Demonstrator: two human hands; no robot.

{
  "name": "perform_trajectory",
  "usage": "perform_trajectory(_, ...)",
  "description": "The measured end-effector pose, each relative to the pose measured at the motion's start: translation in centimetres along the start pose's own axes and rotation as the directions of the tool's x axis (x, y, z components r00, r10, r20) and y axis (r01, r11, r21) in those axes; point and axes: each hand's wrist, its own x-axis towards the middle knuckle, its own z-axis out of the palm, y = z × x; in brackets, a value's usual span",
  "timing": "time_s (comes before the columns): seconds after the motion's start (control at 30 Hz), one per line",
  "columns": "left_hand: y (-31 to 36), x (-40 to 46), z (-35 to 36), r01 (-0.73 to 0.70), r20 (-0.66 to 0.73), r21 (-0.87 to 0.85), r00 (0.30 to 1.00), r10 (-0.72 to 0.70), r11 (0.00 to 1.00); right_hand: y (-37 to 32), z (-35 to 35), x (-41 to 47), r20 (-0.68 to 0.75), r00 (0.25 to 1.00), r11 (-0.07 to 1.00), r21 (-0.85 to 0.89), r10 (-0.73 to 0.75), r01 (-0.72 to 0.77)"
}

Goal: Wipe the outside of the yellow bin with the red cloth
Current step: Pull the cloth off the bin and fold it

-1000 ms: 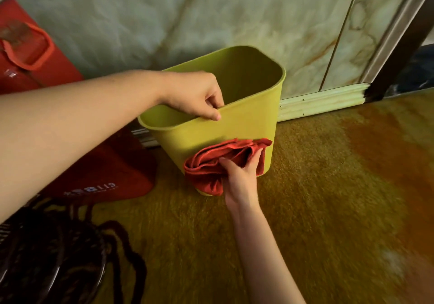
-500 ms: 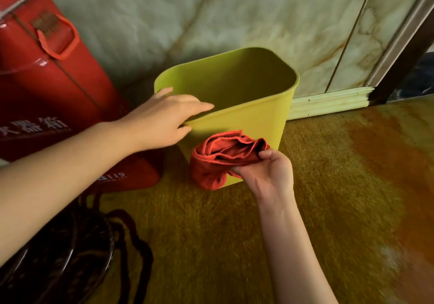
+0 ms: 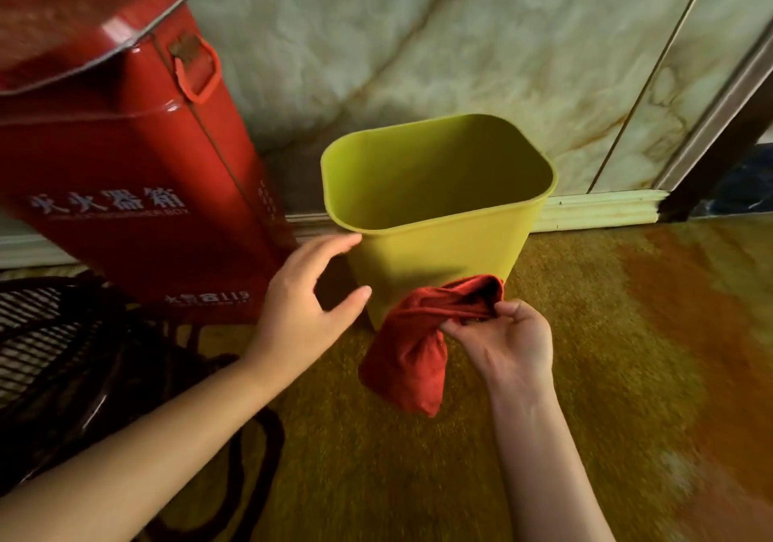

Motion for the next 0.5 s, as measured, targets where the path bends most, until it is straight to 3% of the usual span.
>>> perform_trajectory(0.13,0.7,-3.3,3.2,0.307,0.353,-0.147,0.904,-0.240,0.940,1.0,0.9,-1.5,-0.001,0.999,0.998,-0.036,0.043,-0.043)
perform_trajectory(0.27,0.5,-3.3,3.8,0.394,0.285,-0.190,0.899,-0.333,0.899,1.3,1.5,-2.6,0.035,0.998,0.996,-0.069,0.058,-0.055)
perform_trajectory(0.33,0.5,-3.2,3.1,0.424,0.335,-0.270,0.883,-0.328,0.865,1.4,1.8,-2.9,0.033,0.997,0.988,-0.142,0.073,-0.068)
perform_trajectory(0.5,-0.2,-3.7,-0.6,0.629,0.543,-0.486,0.761,-0.354,0.606,1.5,3.1,-3.5,0.100,0.992,0.851,-0.524,0.082,-0.018)
